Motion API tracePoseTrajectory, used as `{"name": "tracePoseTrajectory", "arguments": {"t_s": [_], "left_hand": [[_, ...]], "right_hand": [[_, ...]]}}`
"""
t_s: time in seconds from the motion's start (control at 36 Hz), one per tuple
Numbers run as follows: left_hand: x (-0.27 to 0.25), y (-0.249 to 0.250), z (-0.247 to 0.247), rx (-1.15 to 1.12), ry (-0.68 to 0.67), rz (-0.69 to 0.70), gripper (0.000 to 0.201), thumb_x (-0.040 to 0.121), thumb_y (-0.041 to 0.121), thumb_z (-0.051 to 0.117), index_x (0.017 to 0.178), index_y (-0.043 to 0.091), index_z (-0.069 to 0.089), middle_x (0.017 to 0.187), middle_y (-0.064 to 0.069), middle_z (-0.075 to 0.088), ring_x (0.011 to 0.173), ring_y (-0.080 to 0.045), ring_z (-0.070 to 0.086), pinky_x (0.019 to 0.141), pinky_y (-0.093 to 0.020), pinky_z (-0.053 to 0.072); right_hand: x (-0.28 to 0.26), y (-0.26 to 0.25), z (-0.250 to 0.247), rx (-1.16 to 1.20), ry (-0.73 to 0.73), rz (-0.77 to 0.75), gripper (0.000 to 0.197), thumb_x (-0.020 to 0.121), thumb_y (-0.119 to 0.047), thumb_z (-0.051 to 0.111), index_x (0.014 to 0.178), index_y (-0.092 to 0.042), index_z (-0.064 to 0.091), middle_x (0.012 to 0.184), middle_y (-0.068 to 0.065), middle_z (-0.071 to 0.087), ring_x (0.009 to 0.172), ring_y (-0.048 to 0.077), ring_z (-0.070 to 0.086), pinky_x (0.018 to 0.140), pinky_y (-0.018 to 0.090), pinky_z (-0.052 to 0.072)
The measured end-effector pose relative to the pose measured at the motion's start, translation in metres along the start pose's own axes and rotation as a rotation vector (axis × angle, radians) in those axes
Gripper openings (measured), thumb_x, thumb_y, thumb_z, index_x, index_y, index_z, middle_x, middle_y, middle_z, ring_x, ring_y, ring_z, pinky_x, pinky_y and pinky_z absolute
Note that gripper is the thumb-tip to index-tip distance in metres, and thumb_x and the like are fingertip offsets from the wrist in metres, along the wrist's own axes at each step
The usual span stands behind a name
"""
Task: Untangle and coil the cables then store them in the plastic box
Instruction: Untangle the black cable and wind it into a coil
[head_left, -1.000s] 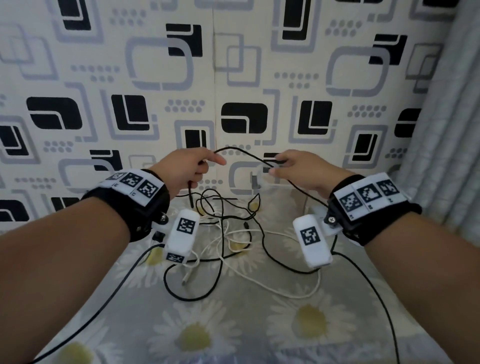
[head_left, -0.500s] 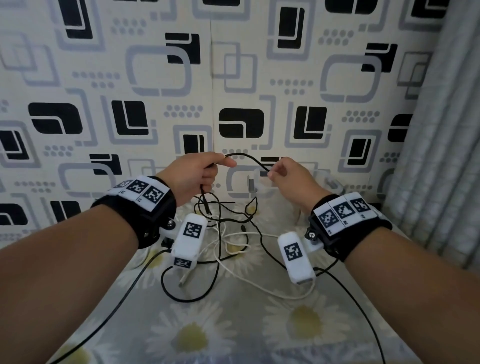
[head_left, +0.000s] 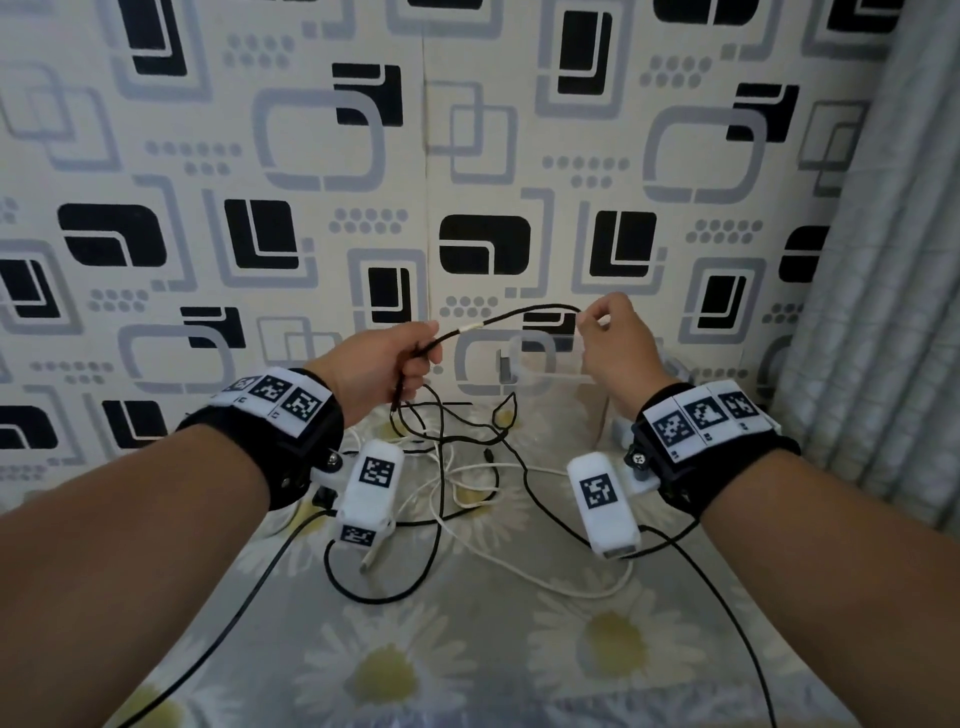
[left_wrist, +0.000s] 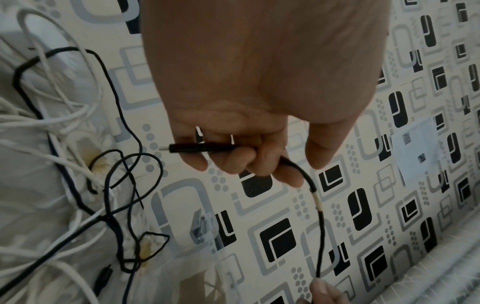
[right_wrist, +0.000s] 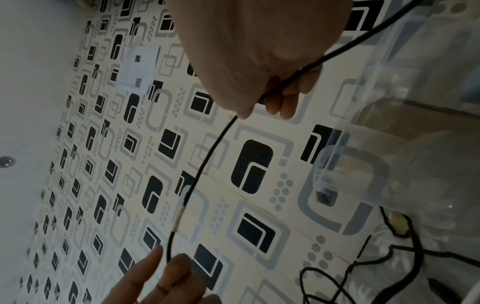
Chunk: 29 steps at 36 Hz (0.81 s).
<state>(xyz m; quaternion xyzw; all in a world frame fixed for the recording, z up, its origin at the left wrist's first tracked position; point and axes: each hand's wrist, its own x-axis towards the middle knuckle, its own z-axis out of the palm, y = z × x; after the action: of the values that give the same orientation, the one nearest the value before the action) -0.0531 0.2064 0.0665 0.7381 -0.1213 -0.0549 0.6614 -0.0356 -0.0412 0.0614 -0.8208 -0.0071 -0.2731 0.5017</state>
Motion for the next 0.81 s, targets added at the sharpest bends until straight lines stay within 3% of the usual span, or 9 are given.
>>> {"name": "tracePoseTrajectory", "arguments": {"t_s": [0.14,0.19,0.28,0.33,0.39,0.44,0.53,0.69,0.81], "left_hand": [[0.0,-0.003,-0.006,-0.122,-0.017,0.029,0.021,0.098,0.027,0.05,0.08,0.018,0.056,0.061,0.007,0.022,0.051,-0.009,0.021,0.051,-0.022,0.024],[0.0,-0.003,-0.006,-0.169,-0.022,0.039,0.024,0.1,0.026,0.045,0.084,0.015,0.058,0.058,0.007,0.023,0.049,-0.007,0.021,0.047,-0.019,0.024],[0.001,-0.004,-0.005,-0.24,-0.02,0.029,0.031,0.101,0.028,0.042,0.078,0.013,0.057,0.057,0.007,0.026,0.049,-0.007,0.022,0.045,-0.018,0.024],[0.001,-0.003,-0.004,-0.298,-0.01,0.026,0.031,0.098,0.025,0.039,0.072,0.014,0.052,0.059,0.005,0.028,0.052,-0.009,0.021,0.046,-0.02,0.024],[0.002,-0.002,-0.004,-0.375,-0.004,0.024,0.027,0.093,0.023,0.035,0.07,0.015,0.048,0.061,0.004,0.028,0.053,-0.01,0.02,0.046,-0.021,0.024],[0.003,-0.001,-0.004,-0.44,-0.005,0.032,0.025,0.091,0.022,0.032,0.069,0.016,0.043,0.062,0.004,0.028,0.053,-0.01,0.021,0.046,-0.021,0.025],[0.003,-0.001,-0.004,-0.526,-0.029,0.059,0.025,0.09,0.023,0.029,0.069,0.016,0.04,0.063,0.004,0.029,0.053,-0.01,0.021,0.045,-0.021,0.026],[0.005,-0.002,0.002,-0.64,-0.061,0.094,0.022,0.09,0.022,0.029,0.072,0.016,0.042,0.065,0.004,0.033,0.052,-0.009,0.026,0.046,-0.02,0.028],[0.007,-0.004,0.008,-0.636,-0.044,0.127,0.027,0.097,0.02,0.032,0.086,0.013,0.055,0.069,0.003,0.046,0.053,-0.007,0.038,0.05,-0.018,0.033]], "right_hand": [[-0.005,0.007,0.003,-0.142,-0.083,-0.057,0.008,0.096,-0.019,0.052,0.095,-0.014,0.057,0.078,-0.007,0.053,0.07,0.009,0.05,0.059,0.023,0.04],[-0.007,0.011,0.007,-0.162,-0.107,-0.061,0.007,0.094,-0.013,0.054,0.092,-0.014,0.06,0.077,-0.005,0.051,0.069,0.011,0.049,0.058,0.023,0.041],[-0.01,0.016,0.013,-0.231,-0.163,-0.084,0.011,0.092,-0.009,0.056,0.087,-0.017,0.061,0.078,-0.005,0.048,0.068,0.01,0.047,0.054,0.019,0.035],[-0.011,0.018,0.017,-0.304,-0.206,-0.111,0.013,0.091,-0.01,0.057,0.084,-0.02,0.061,0.08,-0.005,0.048,0.074,0.013,0.049,0.061,0.02,0.037],[-0.013,0.018,0.021,-0.359,-0.244,-0.116,0.017,0.09,-0.012,0.059,0.079,-0.024,0.06,0.075,-0.009,0.048,0.082,0.016,0.05,0.075,0.027,0.042],[-0.016,0.018,0.024,-0.362,-0.284,-0.12,0.02,0.089,-0.013,0.061,0.075,-0.027,0.06,0.072,-0.012,0.049,0.081,0.014,0.05,0.082,0.03,0.043],[-0.025,0.014,0.03,-0.36,-0.349,-0.174,0.012,0.09,-0.012,0.061,0.083,-0.021,0.066,0.072,-0.011,0.052,0.075,0.01,0.051,0.07,0.018,0.038],[-0.039,0.015,0.043,-0.378,-0.436,-0.308,0.01,0.088,-0.009,0.062,0.091,-0.013,0.07,0.086,-0.001,0.055,0.078,0.014,0.052,0.073,0.025,0.04],[-0.045,0.014,0.047,-0.412,-0.535,-0.393,0.012,0.09,-0.013,0.062,0.099,-0.014,0.071,0.091,-0.004,0.054,0.082,0.011,0.05,0.073,0.023,0.036]]}}
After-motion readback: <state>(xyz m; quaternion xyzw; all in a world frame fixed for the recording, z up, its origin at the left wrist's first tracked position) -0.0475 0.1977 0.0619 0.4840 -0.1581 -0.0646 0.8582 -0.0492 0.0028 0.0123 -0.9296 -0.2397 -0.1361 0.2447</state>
